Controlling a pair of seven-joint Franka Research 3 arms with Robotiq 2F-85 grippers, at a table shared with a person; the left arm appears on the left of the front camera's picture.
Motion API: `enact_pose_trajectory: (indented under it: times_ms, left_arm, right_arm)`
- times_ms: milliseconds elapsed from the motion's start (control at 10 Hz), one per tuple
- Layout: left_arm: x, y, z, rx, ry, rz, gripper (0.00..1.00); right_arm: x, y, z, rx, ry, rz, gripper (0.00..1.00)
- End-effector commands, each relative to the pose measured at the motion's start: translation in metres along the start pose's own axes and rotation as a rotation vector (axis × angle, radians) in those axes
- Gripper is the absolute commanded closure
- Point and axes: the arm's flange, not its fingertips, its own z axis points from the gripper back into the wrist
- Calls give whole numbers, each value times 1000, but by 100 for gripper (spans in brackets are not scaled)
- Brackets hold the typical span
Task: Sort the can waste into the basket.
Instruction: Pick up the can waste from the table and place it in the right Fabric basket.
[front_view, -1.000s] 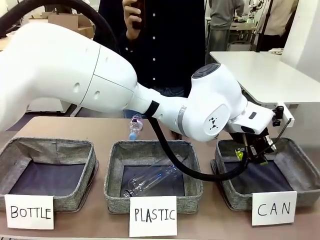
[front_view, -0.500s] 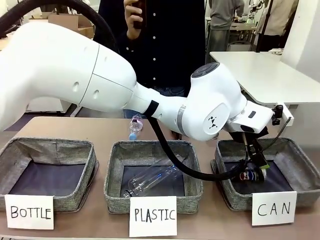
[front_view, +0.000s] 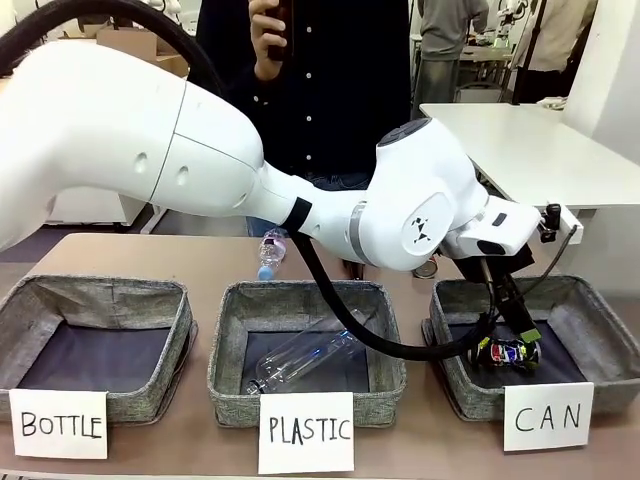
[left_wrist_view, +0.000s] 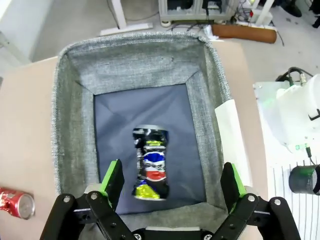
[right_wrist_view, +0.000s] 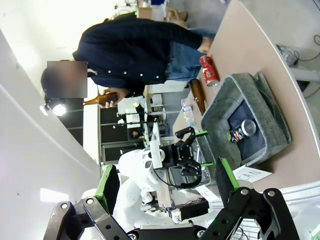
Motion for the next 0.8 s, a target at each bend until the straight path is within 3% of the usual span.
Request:
enact_pose_trajectory:
  times_ms: [0, 100, 200, 400, 600, 700]
  left_arm:
    - [-12, -9, 39, -53, 19, 101, 0]
    - [-26, -16, 81, -93, 101, 221, 0]
    - [-51, -30, 143, -71, 117, 329, 0]
    - [-112, -61, 246, 39, 39, 485, 0]
    - [-188, -89, 322, 204, -34, 730, 0]
    - [-224, -98, 354, 247, -94, 871, 0]
  right_arm:
    - [0, 0, 0, 0, 0, 0, 0]
    - [-4, 6, -22, 5, 41, 21, 0]
    - [-8, 17, -59, 4, 109, 36, 0]
    - [-34, 42, -136, 50, 263, 78, 0]
    - [-79, 58, -214, 120, 455, 39, 0]
    - [-99, 60, -246, 129, 506, 13, 0]
